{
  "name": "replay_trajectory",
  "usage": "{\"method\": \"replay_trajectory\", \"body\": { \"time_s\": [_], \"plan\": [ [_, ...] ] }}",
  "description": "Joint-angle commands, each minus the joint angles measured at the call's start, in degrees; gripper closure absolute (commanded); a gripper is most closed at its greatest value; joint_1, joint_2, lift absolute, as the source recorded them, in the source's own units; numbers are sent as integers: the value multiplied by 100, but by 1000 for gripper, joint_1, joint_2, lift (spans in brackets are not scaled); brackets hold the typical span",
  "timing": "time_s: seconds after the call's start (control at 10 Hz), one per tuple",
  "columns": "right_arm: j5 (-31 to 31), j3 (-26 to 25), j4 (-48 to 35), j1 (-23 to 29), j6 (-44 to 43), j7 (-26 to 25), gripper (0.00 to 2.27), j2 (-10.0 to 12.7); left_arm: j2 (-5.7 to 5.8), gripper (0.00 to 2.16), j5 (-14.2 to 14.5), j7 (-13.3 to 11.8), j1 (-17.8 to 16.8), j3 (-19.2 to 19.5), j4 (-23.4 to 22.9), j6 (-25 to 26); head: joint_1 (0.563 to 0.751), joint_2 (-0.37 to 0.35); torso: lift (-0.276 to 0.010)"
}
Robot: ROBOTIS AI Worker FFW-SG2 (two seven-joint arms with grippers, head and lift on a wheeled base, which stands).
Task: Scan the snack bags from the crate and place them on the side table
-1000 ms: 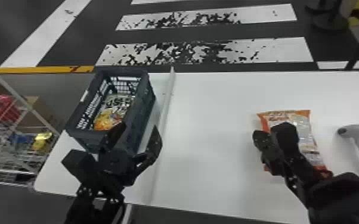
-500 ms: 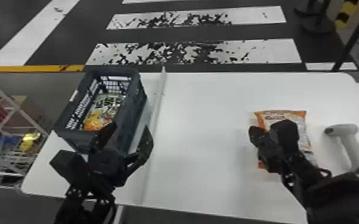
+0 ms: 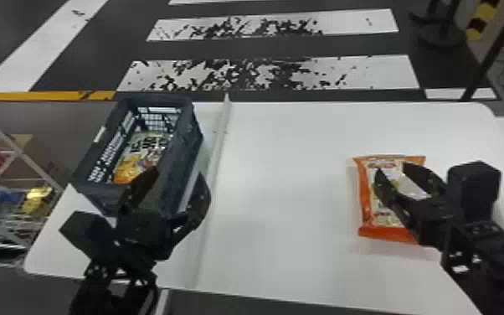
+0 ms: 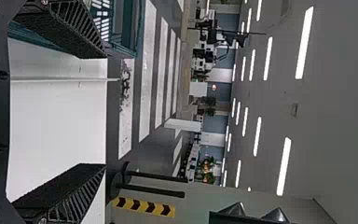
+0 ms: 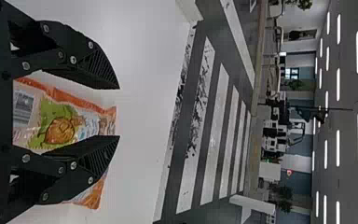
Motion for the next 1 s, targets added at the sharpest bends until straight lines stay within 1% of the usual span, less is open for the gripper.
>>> {"method": "replay_trajectory", "body": {
  "time_s": [0.0,0.1,0.3,0.4,0.5,0.7,0.8,0.9],
  "plan": [
    [0,-573,-335,348,197,-10,56,-12,-9,33,16,1,0,-1,-12,-56,695,87,-81],
    [-9,-899,-326,435,197,-19,49,-12,0,33,16,1,0,-1,-30,-56,695,63,-81],
    [8,-1461,-142,471,408,-10,46,-12,0,33,16,1,53,17,-118,-74,695,-34,-81],
    [8,-1663,16,435,426,-10,49,-47,0,33,24,1,62,17,-118,-74,695,-86,-81],
    [-9,-1742,227,330,584,-1,49,-126,0,33,24,-7,62,17,-118,-74,695,-129,-81],
    [-44,-1769,728,-22,848,157,49,-223,-9,33,24,-34,62,-1,-109,-74,695,-174,-81],
    [-36,-1742,983,-206,883,219,49,-249,-35,33,24,-43,88,8,-91,-74,695,-188,-81],
    [-27,-1672,1229,-391,901,228,49,-319,-53,33,24,-43,123,17,-65,-197,695,-196,-81]
  ]
}}
